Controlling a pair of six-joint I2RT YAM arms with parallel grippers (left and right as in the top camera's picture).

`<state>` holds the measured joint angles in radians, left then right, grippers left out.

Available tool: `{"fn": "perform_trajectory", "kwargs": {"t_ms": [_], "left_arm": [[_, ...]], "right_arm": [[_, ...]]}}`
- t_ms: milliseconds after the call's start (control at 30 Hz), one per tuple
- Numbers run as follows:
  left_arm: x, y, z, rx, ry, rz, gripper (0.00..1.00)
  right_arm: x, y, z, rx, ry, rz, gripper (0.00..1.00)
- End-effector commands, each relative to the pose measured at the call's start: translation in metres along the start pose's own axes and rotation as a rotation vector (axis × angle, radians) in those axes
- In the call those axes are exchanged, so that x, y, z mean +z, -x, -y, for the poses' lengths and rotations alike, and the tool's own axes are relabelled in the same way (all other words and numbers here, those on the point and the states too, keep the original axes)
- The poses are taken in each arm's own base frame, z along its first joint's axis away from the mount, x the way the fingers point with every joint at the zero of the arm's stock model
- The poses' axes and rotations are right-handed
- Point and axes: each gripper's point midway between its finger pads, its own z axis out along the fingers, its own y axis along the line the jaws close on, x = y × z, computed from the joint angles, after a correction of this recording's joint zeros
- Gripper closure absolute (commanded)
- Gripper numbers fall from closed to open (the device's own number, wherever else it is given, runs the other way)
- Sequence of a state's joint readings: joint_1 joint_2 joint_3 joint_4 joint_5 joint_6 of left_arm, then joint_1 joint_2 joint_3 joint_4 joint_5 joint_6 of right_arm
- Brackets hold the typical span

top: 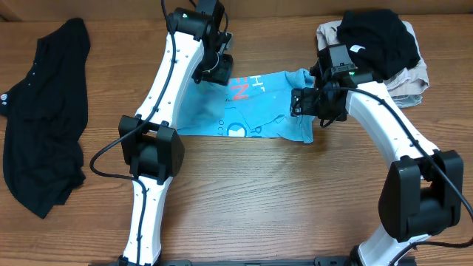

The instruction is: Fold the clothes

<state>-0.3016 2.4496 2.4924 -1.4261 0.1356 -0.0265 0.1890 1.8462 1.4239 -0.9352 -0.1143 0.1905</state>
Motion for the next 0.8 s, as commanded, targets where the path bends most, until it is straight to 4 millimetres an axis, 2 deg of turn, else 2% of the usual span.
{"fn": "perform_trajectory", "kwargs": {"t_ms": [0,67,167,267,333,400,467,500,567,667,767], "left_arm": [[-0.016,0.006,0.009,0.011,-0.016,0.046,0.16],[-0.024,0.008,-0.001,-0.003,0.002,0.061,0.08],[-0.040,0.010,-0.018,-0.034,0.020,0.080,0.04],[-0.051,0.006,-0.036,-0.071,0.027,0.078,0.04],[-0.051,0.000,-0.045,-0.085,0.030,0.054,0.08],[-0.046,-0.008,-0.051,-0.102,0.031,0.020,0.18],[-0.039,-0.013,-0.052,-0.107,0.031,-0.006,0.43],[-0.036,-0.015,-0.053,-0.108,0.031,-0.018,0.63],[-0.024,-0.019,-0.053,-0.111,0.030,-0.043,0.82],[-0.003,-0.027,-0.049,-0.103,0.026,-0.084,0.94],[0.018,-0.035,-0.042,-0.088,0.024,-0.121,0.96]], "right_arm": [[-0.004,0.006,0.008,0.024,-0.005,0.018,0.08],[-0.005,0.007,0.012,0.036,-0.002,0.015,0.08],[-0.006,0.007,0.015,0.054,0.015,0.010,0.07],[-0.007,0.009,0.014,0.063,0.045,0.014,0.07],[-0.007,0.011,0.010,0.061,0.070,0.020,0.07],[-0.008,0.015,0.007,0.057,0.087,0.034,0.09],[-0.008,0.019,0.006,0.054,0.091,0.048,0.13],[-0.008,0.020,0.005,0.053,0.093,0.053,0.14],[-0.008,0.021,0.005,0.052,0.097,0.058,0.14],[-0.008,0.021,0.005,0.051,0.096,0.058,0.14],[-0.008,0.021,0.005,0.052,0.096,0.057,0.14]]}}
